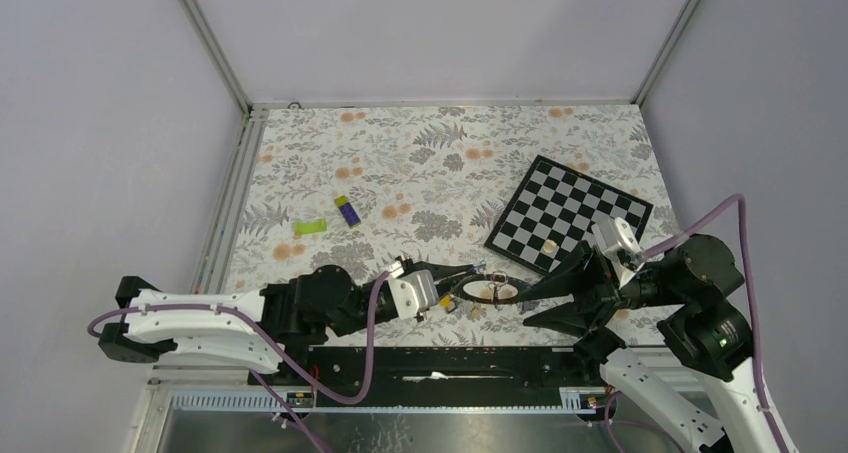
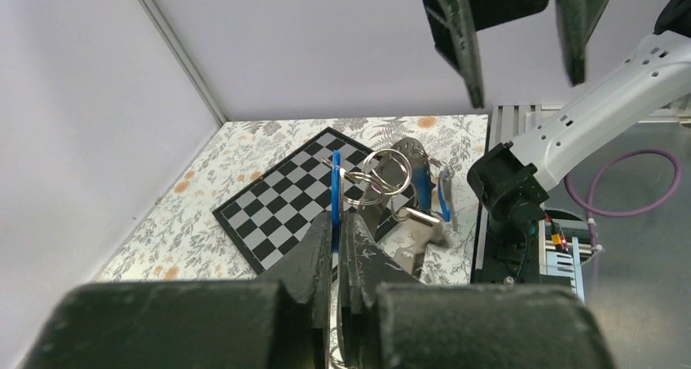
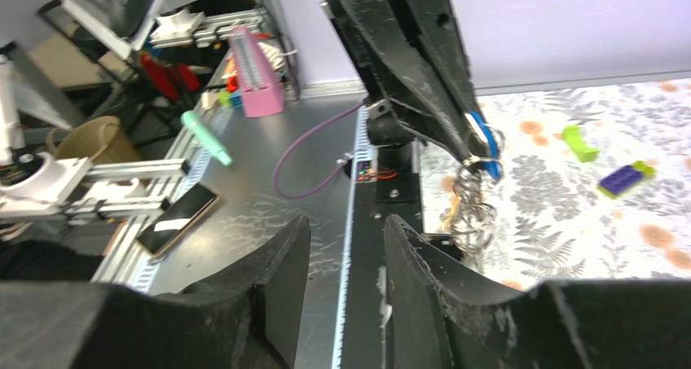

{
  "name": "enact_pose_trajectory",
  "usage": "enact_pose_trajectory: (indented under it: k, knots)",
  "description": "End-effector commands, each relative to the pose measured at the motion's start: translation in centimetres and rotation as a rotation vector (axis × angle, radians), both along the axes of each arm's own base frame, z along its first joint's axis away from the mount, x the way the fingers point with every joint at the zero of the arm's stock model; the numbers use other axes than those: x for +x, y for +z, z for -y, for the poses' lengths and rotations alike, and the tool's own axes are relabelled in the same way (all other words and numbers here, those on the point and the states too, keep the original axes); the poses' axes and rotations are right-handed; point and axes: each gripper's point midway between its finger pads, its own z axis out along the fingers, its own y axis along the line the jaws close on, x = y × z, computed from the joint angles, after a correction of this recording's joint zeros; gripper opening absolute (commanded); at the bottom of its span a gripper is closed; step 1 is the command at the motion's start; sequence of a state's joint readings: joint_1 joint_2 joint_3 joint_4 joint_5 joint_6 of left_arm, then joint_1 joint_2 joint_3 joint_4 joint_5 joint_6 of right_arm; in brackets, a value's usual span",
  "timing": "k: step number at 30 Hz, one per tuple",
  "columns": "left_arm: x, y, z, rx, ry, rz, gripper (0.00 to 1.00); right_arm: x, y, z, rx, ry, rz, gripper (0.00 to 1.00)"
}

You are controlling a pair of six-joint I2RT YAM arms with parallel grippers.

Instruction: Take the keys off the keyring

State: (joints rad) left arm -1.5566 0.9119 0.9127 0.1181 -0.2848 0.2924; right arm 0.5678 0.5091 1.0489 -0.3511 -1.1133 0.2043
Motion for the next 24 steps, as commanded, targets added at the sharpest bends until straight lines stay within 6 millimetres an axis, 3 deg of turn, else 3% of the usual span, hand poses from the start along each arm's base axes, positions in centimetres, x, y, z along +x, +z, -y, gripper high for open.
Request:
enact_pose_trajectory:
  k: [1,7,16,24]
  knots:
    - [-0.1,5.7,-0.7,-0.137,-0.009,0.027,0.00,2.7,0.3,0.0,0.026,-0.166,0.057,0.46]
    - [-0.1,5.8,-0.4,-0.122,-0.005,0.026,0.00,3.4,0.8,-0.2,0.056,-0.193,0.082,0.45]
    - [0.2,6.2,0.0,-0.119,0.009,0.026,0.00,3.3,3.4,-0.8,0.156,-0.156,0.053,0.41]
    - [1.4,6.7,0.1,-0.113,0.084,-0.001,0.00,4.6,2.6,-1.3,0.119,-0.185,0.008,0.35]
